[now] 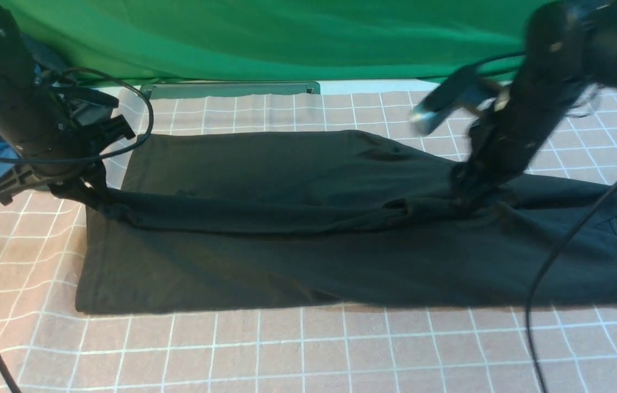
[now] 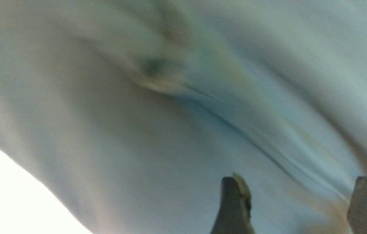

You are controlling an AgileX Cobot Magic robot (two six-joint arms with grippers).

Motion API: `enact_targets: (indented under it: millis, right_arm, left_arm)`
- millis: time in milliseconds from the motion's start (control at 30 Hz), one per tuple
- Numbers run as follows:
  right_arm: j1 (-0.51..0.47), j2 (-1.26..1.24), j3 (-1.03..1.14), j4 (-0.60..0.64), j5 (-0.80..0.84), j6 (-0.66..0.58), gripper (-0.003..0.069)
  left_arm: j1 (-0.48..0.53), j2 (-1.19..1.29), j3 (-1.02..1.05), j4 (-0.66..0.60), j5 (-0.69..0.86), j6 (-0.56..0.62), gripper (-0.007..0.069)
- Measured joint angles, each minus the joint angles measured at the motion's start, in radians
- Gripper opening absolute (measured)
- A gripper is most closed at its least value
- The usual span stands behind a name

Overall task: Fold a long-sleeved shirt over a pink coffee tablecloth.
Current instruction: 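Fold the black garment in half by bringing its near edge over to the far edge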

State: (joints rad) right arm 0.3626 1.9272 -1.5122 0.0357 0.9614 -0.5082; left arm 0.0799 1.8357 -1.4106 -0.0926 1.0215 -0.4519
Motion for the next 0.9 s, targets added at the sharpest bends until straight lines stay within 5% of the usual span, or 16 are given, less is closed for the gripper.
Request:
enact_targets:
  millis: [400, 500, 633, 900]
  right_arm:
    - [0.073, 0.086, 0.000, -0.003, -0.108, -0.068, 0.0475]
    - [0.073, 0.093, 0.000, -0.004, -0.144, -0.070, 0.0386]
    - [0.073, 0.094, 0.000, -0.004, -0.204, -0.087, 0.0087]
    - [0.052, 0.094, -0.095, -0.005, -0.197, -0.060, 0.0053]
  left_arm:
    - [0.000, 0.000, 0.000, -0.001, 0.001, 0.013, 0.0031]
    - [0.000, 0.000, 0.000, -0.006, 0.000, 0.013, 0.0031]
    - [0.001, 0.000, 0.000, -0.035, -0.009, 0.014, 0.0031]
    - [0.010, 0.000, -0.085, -0.062, -0.002, 0.009, 0.0031]
